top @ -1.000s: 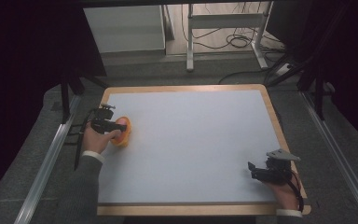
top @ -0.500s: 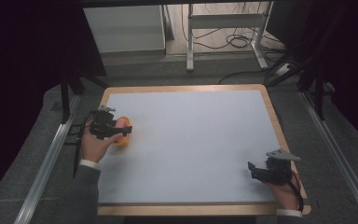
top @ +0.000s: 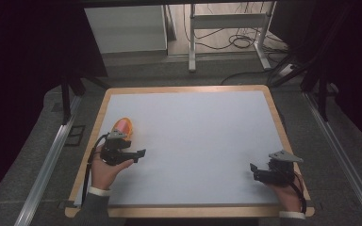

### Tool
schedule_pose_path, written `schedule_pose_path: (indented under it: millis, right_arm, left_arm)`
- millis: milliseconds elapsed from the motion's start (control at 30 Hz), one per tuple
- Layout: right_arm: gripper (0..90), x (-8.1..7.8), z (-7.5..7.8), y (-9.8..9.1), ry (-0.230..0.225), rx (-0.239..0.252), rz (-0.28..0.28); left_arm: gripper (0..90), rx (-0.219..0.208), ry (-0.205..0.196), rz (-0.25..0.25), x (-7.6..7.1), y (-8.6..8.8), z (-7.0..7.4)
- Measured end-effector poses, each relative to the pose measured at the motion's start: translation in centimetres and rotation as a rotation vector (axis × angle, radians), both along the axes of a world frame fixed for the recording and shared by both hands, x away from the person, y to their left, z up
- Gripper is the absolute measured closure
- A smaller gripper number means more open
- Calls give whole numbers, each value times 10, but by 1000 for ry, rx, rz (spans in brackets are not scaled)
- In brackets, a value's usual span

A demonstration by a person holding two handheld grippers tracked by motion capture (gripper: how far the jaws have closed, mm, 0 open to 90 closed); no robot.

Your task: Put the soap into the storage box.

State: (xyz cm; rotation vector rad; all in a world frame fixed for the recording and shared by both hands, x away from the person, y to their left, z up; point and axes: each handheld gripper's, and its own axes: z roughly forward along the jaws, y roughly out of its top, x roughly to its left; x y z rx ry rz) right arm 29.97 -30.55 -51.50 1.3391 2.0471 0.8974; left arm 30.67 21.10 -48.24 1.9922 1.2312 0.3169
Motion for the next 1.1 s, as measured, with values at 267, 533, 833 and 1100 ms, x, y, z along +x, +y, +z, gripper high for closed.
schedule_pose_path:
  millis: [267,533,833,1100]
  right_arm:
    - [83,0,0,0,1,-3,1]
    - [83,1,1,2,-6,-2,6]
    - [83,3,-2,6,0,-19,17]
    - [83,2,-1,13,-18,-31,31]
  left_arm:
    - [254,-35,33,5,-12,1,-31]
    - [256,-24,34,12,-22,3,-38]
    - [254,-18,32,12,-21,5,-41]
    - [251,-23,33,8,-20,9,-41]
